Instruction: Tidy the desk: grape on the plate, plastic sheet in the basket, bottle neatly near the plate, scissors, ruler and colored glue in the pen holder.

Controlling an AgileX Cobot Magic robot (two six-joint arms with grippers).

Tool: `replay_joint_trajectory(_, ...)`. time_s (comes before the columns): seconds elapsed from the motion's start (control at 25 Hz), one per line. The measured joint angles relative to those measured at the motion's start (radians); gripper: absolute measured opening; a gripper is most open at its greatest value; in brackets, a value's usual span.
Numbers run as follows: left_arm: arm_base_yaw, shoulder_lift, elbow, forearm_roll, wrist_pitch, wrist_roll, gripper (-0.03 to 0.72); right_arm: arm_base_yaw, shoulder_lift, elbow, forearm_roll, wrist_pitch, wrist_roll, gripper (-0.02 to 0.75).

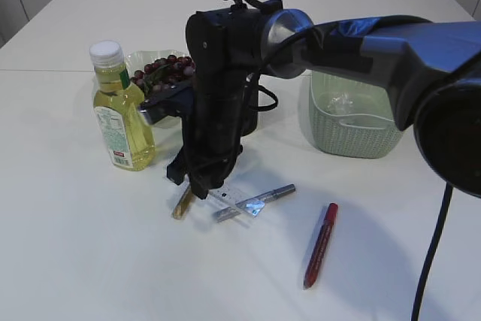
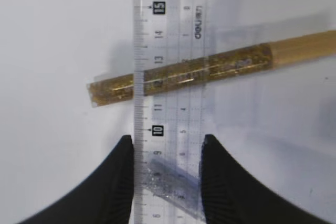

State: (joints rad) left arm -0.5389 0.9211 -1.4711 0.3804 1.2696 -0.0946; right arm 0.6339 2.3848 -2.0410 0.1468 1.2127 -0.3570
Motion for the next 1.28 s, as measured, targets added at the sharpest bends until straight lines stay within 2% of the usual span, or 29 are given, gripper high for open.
replay_joint_trajectory(0.28,0.0,0.0,0.0,0.0,0.0,0.0,0.308,0.0,-0.026,-0.002,-0.029,0.004,0.155,0.3)
replay_joint_trajectory(0.84,0.0,0.0,0.0,0.0,0.0,0.0,0.308,0.0,-0.2,0.023,-0.009,0.011,0.156,0.299)
replay_joint_trajectory(1.0,0.0,0.0,0.0,0.0,0.0,0.0,0.308,0.0,-0.29,0.147,-0.011,-0.015,0.154,0.299)
replay_joint_trajectory(1.28,0.0,0.0,0.0,0.0,0.0,0.0,0.308,0.0,-0.518,0.484,-0.058,-0.358,0.15,0.299)
